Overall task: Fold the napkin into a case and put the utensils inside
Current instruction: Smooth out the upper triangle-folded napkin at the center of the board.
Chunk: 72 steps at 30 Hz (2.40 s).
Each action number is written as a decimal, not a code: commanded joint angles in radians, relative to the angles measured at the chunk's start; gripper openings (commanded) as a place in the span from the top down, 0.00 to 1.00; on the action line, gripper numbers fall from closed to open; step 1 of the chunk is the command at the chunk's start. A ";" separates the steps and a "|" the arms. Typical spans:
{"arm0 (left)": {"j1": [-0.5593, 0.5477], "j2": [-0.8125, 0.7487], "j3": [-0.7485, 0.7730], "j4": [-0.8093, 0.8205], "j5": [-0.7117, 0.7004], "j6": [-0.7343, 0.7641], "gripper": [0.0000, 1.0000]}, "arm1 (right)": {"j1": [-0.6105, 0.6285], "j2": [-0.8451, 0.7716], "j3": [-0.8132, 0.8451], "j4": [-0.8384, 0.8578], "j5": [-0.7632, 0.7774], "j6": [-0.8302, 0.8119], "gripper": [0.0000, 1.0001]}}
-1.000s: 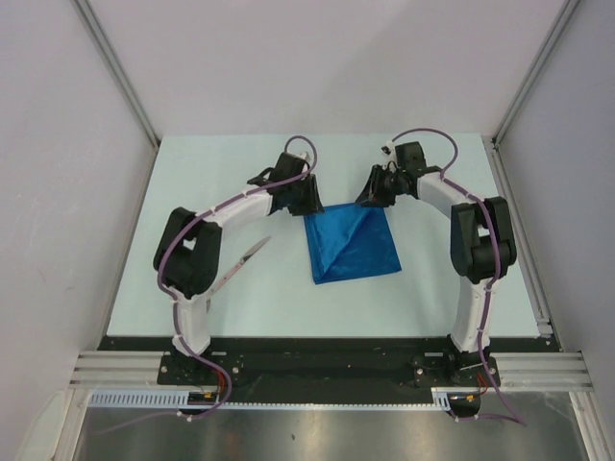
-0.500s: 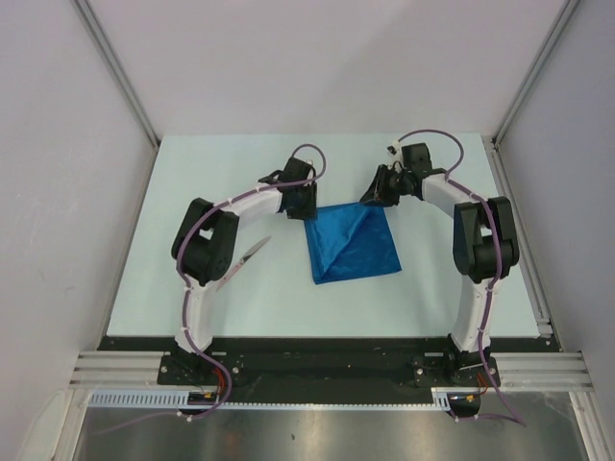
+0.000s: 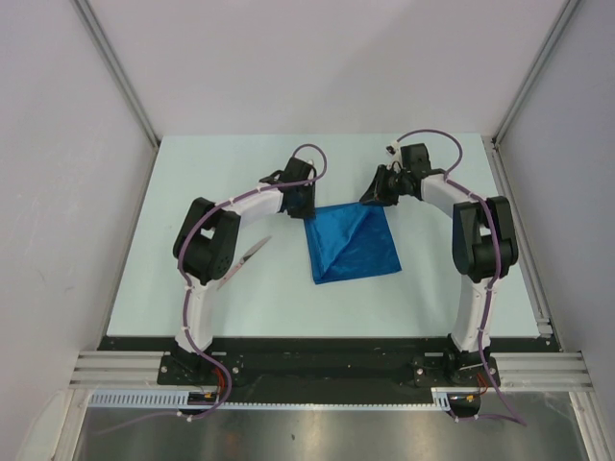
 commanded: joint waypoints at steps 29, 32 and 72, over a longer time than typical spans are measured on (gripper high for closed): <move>0.027 -0.020 0.071 0.017 -0.045 -0.031 1.00 | -0.071 0.106 0.042 0.026 0.034 0.018 0.90; 0.029 -0.025 0.070 0.031 -0.042 -0.036 1.00 | -0.074 0.106 0.047 0.026 0.040 0.021 0.90; 0.027 -0.008 0.097 -0.032 -0.060 -0.082 0.70 | -0.145 0.241 0.044 0.159 -0.073 0.048 0.90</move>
